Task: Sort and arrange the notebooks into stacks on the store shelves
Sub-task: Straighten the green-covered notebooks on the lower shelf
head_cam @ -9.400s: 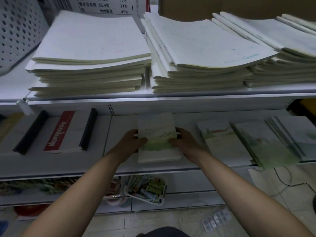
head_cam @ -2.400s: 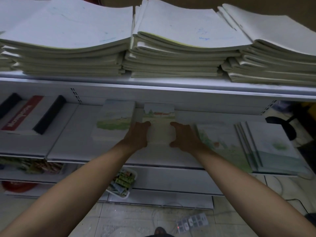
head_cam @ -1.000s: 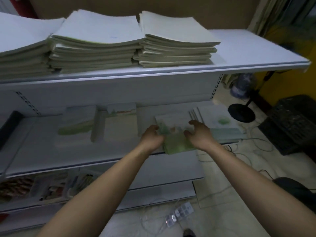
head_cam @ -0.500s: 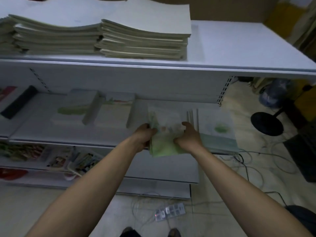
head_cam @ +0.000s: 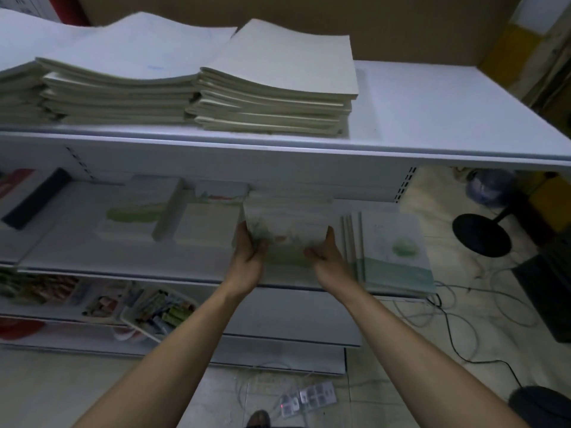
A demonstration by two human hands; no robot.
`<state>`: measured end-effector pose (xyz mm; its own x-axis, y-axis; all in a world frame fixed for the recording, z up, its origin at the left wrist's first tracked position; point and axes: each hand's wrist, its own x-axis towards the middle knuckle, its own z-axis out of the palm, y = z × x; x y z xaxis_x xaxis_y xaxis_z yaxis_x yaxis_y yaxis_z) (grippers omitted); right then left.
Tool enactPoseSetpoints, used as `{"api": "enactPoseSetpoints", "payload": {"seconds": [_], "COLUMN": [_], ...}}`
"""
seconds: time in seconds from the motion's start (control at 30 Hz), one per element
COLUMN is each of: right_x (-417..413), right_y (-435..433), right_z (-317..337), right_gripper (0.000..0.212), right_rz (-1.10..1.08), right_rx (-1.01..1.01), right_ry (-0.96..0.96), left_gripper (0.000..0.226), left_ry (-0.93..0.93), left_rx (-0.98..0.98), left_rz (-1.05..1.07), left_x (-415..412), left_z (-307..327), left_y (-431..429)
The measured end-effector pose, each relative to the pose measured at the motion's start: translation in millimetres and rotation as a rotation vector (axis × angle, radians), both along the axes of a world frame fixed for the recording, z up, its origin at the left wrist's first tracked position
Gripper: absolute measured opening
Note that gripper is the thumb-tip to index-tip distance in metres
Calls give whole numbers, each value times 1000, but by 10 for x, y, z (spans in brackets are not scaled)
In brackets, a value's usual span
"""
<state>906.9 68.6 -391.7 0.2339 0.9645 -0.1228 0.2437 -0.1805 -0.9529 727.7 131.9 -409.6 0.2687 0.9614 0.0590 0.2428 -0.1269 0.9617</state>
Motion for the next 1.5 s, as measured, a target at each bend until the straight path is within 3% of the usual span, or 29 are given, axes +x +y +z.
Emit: {"api": "enactPoseSetpoints", "payload": {"seconds": [0.17, 0.37, 0.63, 0.87, 0.93, 1.03, 1.13, 1.2, 1.3, 1.5], "right_x": [-70, 9, -15, 17, 91, 193, 190, 177, 149, 104], "right_y": [53, 46, -3, 52, 141, 382, 581, 674, 774, 789], "right_z": [-9, -28, -123, -105, -39, 39, 52, -7, -76, -116], "right_gripper": [46, 47, 50, 48, 43, 40, 44, 44, 16, 22], "right_rz": [-64, -79, -77, -76, -78, -145, -186, -220, -250, -265], "right_rx": [25, 64, 64, 41, 23, -84, -261, -338, -391, -401], "right_ry": [46, -22, -33, -90, -151, -159, -175, -210, -254, -503], "left_gripper": [31, 47, 50, 33, 26, 27, 41, 43, 38, 34], "left_ry": [-50, -38, -46, 37, 117, 329, 478, 578, 743, 942], "left_rx": [1, 34, 40, 76, 47, -177, -273, -259, -222, -118], "left_rz": [-4, -67, -104, -150, -123, -95, -85, -56, -54, -108], "left_x": [-18, 16, 71, 13, 44, 176, 295, 361, 452, 556], "left_z": [-30, 104, 102, 36, 44, 155, 207, 229, 322, 278], "left_y": [25, -75, -131, 70, 290, 613, 818, 865, 823, 739]}}
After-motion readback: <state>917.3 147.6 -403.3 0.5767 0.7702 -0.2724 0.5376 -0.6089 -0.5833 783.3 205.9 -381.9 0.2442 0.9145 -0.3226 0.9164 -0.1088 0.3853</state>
